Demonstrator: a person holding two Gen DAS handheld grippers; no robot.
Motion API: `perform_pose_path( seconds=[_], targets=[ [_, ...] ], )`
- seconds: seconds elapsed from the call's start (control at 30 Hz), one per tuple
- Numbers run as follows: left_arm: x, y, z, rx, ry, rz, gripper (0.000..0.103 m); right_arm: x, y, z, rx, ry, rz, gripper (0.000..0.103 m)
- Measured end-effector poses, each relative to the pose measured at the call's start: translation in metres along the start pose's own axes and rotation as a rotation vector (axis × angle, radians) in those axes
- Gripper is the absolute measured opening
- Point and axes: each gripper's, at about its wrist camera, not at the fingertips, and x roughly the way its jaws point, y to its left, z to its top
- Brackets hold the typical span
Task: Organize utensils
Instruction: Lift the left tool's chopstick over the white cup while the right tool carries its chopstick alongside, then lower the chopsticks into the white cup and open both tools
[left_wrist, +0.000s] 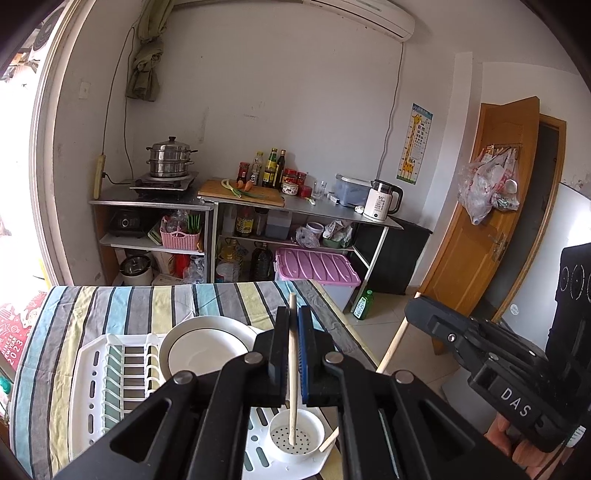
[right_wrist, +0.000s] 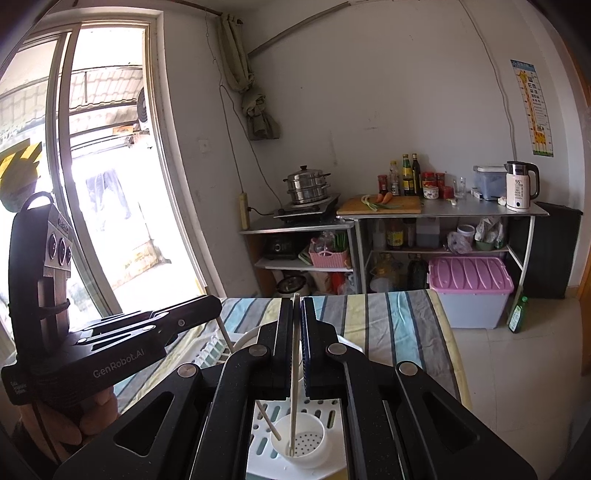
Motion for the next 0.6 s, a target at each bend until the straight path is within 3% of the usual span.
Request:
perform_pose_path(
  seconds=[0.37, 0.6],
  targets=[
    [0.047, 0.015, -0.029, -0.056, 0.11, 0.001, 0.005, 0.053, -0.026, -0.038, 0.061, 0.122, -0.01, 0.004],
    [0.05, 0.02, -0.036, -0.056, 0.13, 0.022, 0.005, 0.057, -0.034, -0.041, 0.072, 0.143, -0.016, 0.004]
  ],
)
